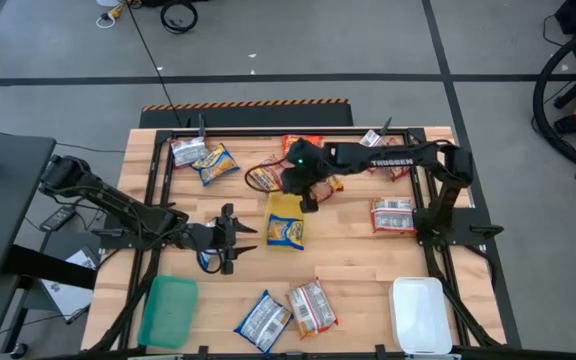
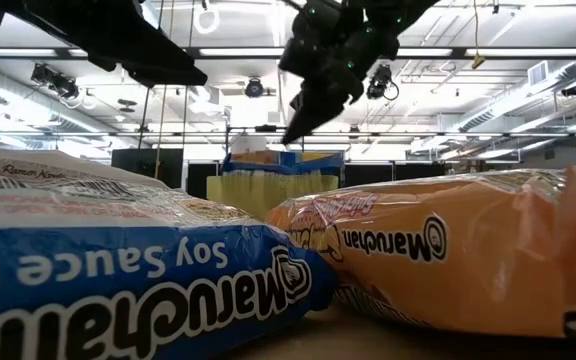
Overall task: Sort Maruchan noodles
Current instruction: Put the blue noodle pack into the yellow bin
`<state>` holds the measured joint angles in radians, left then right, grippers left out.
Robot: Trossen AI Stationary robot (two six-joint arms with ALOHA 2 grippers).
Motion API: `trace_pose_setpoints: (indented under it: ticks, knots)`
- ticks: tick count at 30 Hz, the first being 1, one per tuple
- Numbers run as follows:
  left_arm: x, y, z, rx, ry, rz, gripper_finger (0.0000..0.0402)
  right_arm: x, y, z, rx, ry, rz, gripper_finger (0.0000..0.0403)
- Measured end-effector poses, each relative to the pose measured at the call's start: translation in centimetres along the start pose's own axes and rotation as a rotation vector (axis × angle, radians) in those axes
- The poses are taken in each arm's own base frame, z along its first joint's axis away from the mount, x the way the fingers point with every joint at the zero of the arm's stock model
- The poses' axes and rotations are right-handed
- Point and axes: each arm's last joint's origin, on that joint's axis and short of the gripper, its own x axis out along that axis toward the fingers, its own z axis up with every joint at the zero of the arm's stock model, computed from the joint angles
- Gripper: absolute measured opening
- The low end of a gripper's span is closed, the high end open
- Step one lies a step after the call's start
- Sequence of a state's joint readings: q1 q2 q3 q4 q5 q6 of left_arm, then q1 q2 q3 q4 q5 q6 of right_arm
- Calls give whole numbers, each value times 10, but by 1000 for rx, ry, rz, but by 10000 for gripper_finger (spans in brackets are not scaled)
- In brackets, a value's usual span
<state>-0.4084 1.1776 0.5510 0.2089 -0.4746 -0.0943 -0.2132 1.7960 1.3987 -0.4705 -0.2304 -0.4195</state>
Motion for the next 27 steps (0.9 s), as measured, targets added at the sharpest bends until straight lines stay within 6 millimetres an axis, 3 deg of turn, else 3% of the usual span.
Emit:
trace_pose_setpoints:
  ticks: [7, 9, 13, 16, 20, 27]
  knots:
    - [0, 2, 1, -8, 3, 55, 197, -2, 39, 15, -75, 30, -22, 11]
    - [-5, -1, 11, -45, 64, 31, 197, -6, 54, 20, -99, 43, -30, 10]
    - [-27, -10, 47, -147, 296, 31, 190, -14, 86, 27, -113, 75, -36, 9]
    - [-36, -18, 51, -185, 510, 95, 183, -18, 107, 30, -106, 102, -69, 11]
    - [-39, -40, 35, -225, 733, 116, 177, -18, 135, 28, -101, 175, -165, 11]
    - [-21, -76, -11, -85, 871, 273, 176, -19, 186, 7, -43, 278, -362, 18]
